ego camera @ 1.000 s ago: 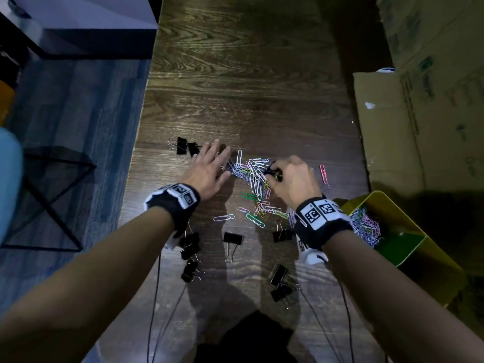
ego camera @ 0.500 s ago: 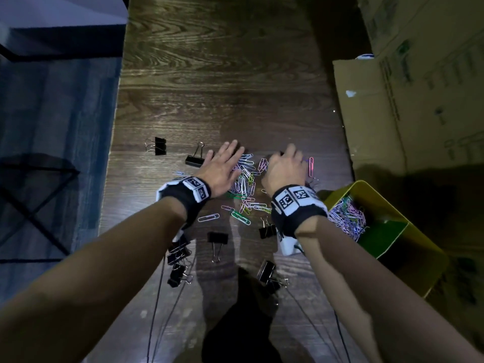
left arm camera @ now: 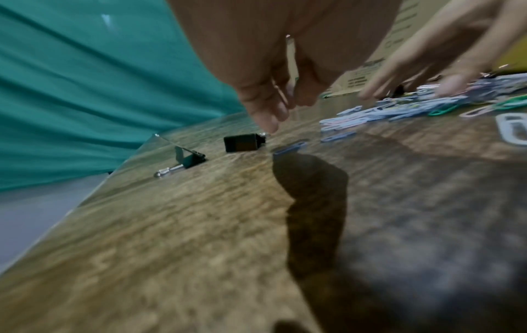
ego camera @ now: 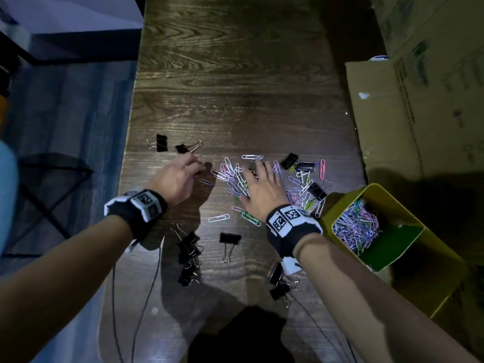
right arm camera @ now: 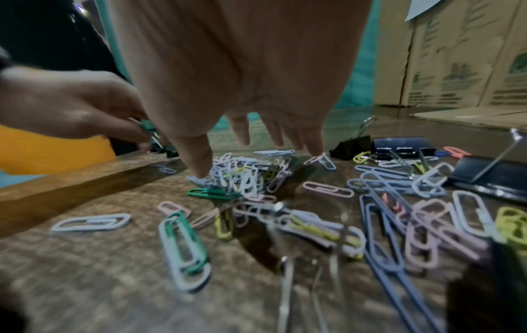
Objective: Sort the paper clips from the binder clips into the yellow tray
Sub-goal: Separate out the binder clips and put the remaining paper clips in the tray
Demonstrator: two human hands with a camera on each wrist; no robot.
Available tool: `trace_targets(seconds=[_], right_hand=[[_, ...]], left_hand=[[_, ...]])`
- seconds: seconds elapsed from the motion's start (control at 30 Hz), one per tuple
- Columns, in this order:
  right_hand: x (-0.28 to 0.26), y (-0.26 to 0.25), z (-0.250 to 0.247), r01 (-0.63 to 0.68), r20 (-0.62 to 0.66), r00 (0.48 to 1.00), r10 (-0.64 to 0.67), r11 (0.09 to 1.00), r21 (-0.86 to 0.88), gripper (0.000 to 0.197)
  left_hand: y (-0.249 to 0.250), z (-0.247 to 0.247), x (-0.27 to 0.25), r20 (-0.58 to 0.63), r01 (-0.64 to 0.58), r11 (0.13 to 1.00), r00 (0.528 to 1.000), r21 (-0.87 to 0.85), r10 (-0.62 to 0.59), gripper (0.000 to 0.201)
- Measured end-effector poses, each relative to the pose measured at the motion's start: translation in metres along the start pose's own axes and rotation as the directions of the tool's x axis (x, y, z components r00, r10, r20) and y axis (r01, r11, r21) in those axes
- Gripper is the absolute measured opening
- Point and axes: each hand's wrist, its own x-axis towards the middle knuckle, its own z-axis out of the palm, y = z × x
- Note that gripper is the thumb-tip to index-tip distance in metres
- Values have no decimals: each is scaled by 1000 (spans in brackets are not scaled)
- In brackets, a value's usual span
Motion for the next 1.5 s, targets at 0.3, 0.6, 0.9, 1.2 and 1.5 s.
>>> trace_targets(seconds=[0.3, 0.6, 0.9, 1.2, 1.5], right_hand=[[-1, -10, 8, 9, 85, 996, -6, 999, -35, 73], [-21, 6, 6, -37, 33, 999, 39, 999, -39, 111], [-18, 2, 4, 31, 65, 997, -33, 999, 29, 67], [-20, 1, 1, 73, -7, 997, -73, 997, -23, 25], [-26, 5, -22, -28, -166, 981, 103, 917, 398, 28]], left_hand=[[49, 32, -19, 150, 192, 980, 972, -60, -181, 51], [56, 11, 43, 339, 162, 962, 912, 220, -231, 82], [76, 31, 8, 413, 207, 978, 889, 23, -197, 75], [81, 26, -10, 268, 149, 986, 955, -71, -125, 18], [74, 1, -4, 247, 522, 624, 844, -581, -476, 26]])
